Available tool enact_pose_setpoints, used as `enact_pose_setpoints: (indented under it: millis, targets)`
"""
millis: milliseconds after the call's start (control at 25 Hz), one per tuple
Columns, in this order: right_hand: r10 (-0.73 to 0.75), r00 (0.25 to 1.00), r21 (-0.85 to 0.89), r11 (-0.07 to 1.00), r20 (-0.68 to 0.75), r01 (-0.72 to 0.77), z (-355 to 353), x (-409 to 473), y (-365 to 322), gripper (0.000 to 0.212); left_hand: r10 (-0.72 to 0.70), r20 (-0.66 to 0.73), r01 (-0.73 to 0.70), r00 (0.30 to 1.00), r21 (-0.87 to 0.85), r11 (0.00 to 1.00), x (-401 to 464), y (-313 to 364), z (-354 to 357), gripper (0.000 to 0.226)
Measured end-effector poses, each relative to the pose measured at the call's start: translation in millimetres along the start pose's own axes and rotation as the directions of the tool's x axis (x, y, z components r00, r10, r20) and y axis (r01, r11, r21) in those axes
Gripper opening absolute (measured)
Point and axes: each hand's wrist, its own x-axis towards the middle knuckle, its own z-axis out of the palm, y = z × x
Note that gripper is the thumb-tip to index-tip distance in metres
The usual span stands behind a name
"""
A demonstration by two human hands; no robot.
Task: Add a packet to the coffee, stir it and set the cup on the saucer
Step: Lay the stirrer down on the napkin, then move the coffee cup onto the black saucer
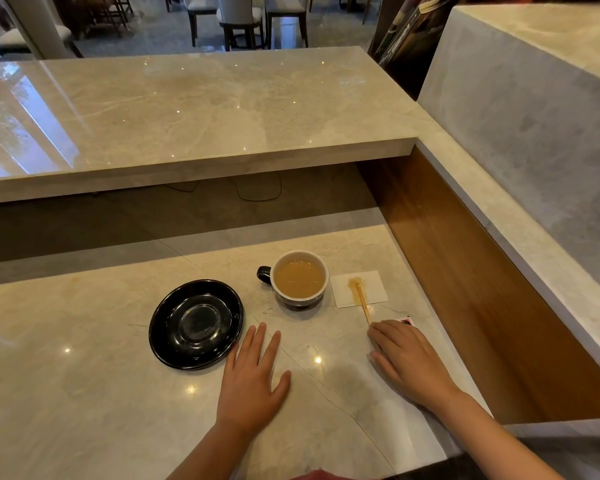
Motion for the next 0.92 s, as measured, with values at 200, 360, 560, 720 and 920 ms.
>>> enact_pose_setpoints:
  millis: [200,360,560,720,920]
  targets:
    - [0.058,0.995,0.08,0.995,-0.077,-0.052,-13,37,-21,0.039,-0.005,-0.011,0.005,1.0,0.005,1.0,0,0,1,0.067]
    - [0.116,0.993,0.086,0.989,0.013,-0.116,-19,93,-48,0.058,-0.026,0.01,0.025,1.0,0.027,0.999,0,-3,4,0.068]
    - [0.163,0.966,0.082,0.98,0.202,-0.183,-14,148,-75,0.089,-0.034,0.003,0.034,0.999,0.02,0.999,1,-4,7,0.066]
    - [0.17,0.92,0.028,0.981,0.353,-0.192,-7,169,-78,0.1,-0.026,0.001,0.026,1.0,0.014,1.0,1,-5,7,0.067]
    - [0.148,0.883,-0.024,0.988,0.445,-0.154,-6,185,-75,0.111,-0.029,0.001,0.029,1.0,0.005,1.0,1,-4,4,0.067]
